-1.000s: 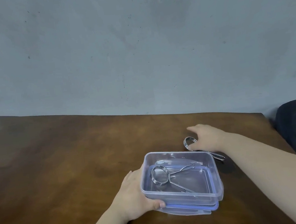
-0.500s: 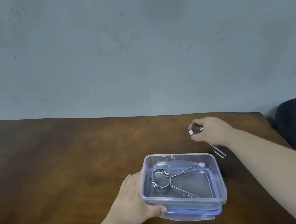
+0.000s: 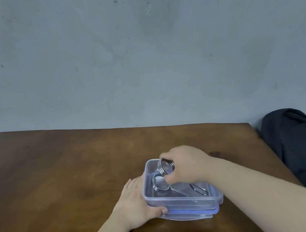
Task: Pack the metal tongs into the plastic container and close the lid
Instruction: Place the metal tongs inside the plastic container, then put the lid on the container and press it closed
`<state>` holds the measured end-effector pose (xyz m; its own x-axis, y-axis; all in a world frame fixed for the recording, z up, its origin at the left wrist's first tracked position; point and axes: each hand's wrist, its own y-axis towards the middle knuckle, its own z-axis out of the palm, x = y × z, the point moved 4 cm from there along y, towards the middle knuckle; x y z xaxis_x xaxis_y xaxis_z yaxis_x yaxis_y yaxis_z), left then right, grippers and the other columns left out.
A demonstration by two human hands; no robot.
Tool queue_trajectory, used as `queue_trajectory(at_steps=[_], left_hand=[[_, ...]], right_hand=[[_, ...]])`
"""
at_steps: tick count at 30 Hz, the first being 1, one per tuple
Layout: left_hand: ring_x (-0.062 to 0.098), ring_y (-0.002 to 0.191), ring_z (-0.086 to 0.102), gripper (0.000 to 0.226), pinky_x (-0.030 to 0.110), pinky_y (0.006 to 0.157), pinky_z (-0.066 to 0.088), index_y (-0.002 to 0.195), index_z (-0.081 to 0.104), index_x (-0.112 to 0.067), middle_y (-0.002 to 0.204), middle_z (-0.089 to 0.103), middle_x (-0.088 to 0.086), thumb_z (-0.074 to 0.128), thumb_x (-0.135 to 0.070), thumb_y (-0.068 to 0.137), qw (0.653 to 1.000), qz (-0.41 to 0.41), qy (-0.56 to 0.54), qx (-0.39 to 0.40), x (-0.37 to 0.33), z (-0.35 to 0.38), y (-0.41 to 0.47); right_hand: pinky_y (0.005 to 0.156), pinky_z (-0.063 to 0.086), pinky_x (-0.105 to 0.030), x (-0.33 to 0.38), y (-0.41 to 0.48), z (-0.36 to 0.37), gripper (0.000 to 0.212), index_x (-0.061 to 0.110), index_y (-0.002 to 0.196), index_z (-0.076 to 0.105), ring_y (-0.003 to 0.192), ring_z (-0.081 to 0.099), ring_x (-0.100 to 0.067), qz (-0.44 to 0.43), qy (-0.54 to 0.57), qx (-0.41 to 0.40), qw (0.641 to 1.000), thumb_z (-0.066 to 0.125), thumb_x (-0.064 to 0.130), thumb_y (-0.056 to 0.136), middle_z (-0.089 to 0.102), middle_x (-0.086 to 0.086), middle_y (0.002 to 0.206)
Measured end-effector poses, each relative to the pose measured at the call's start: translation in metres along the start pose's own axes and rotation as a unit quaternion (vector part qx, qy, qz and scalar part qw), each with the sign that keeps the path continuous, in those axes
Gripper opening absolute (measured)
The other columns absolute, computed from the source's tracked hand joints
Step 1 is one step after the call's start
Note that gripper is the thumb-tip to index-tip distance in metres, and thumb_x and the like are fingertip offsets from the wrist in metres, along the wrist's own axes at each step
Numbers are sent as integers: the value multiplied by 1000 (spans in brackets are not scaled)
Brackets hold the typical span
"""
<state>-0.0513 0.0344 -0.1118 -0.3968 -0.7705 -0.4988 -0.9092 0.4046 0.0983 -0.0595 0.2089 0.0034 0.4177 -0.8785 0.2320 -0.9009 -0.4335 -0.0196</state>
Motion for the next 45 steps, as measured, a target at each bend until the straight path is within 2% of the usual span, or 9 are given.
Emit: queue_trajectory(at_steps=[5, 15, 19, 24, 32, 34, 36, 40, 45], left_hand=[[6, 132, 38, 98, 46, 122, 18, 145, 30, -46, 133, 45, -25, 70, -72, 60, 1000, -5, 5, 12, 0, 1, 0], [10, 145, 25, 108, 47, 124, 17, 153, 21, -46, 153, 32, -20, 68, -79, 61, 1000, 9, -3, 18, 2, 0, -1], [17, 155, -10, 127, 47, 127, 12, 155, 1, -52, 171, -4, -5, 57, -99, 51, 999, -7, -6, 36, 11, 6, -4], [15, 152, -25, 128, 42, 128, 4, 142, -21, -62, 169, -20, -1, 43, -104, 39, 996, -3, 66, 66, 3, 10, -16], [12, 154, -9, 111, 38, 128, 3, 156, 24, -45, 166, -9, -13, 18, -99, 59, 995, -10, 100, 28, -1, 11, -27], [16, 153, 20, 77, 31, 123, 0, 138, 57, -45, 162, 28, -16, 26, -86, 82, 988, 52, 145, 12, -13, 11, -31], [14, 127, 61, 44, 26, 120, 5, 107, 76, -43, 123, 70, -23, 37, -60, 97, 970, 141, 199, -9, -21, 13, -38], [7, 86, 69, 43, 20, 108, 33, 92, 76, -32, 89, 75, -19, 37, -43, 107, 945, 265, 156, -109, -55, -11, -54], [12, 68, 59, 31, 26, 59, 51, 90, 67, -25, 83, 65, -12, 42, -36, 105, 939, 285, 60, -181, -91, -56, -78]], right_hand=[[53, 42, -34, -17, -1, 32, 26, 22, 78, 58, 68, 55, -18, 39, -52, 66, 996, 67, 46, 73, 57, 6, 70], [89, 53, -42, -33, -20, 37, 33, 29, 112, 69, 103, 62, -17, 61, 9, 25, 998, 56, 51, 91, 65, 8, 113], [77, 52, -35, -37, -51, 37, 31, 30, 72, 59, 81, 55, -11, 59, 40, -25, 997, 50, 44, 98, 59, 9, 90], [74, 34, -34, -20, -77, 50, 37, 19, 80, 60, 88, 56, -23, -3, -93, 9, 996, 53, 54, 92, 54, 3, 83], [74, 41, -34, -25, -86, 24, 36, 21, 76, 48, 83, 51, -19, 16, -57, -32, 998, 50, 43, 103, 54, 3, 86], [71, 40, -33, -31, -86, 10, 40, 23, 69, 43, 81, 48, -18, 29, -54, -51, 997, 51, 43, 103, 56, 2, 86], [70, 34, -32, -37, -85, -1, 44, 27, 65, 35, 80, 45, -17, 39, -66, -59, 995, 51, 43, 103, 51, 4, 85], [68, 31, -33, -55, -83, -7, 45, 25, 65, 34, 79, 42, -18, 41, -74, -54, 995, 52, 43, 102, 41, 8, 73], [70, 27, -33, -67, -86, 4, 42, 23, 67, 42, 78, 42, -16, 14, -69, -32, 997, 53, 43, 102, 37, 12, 69]])
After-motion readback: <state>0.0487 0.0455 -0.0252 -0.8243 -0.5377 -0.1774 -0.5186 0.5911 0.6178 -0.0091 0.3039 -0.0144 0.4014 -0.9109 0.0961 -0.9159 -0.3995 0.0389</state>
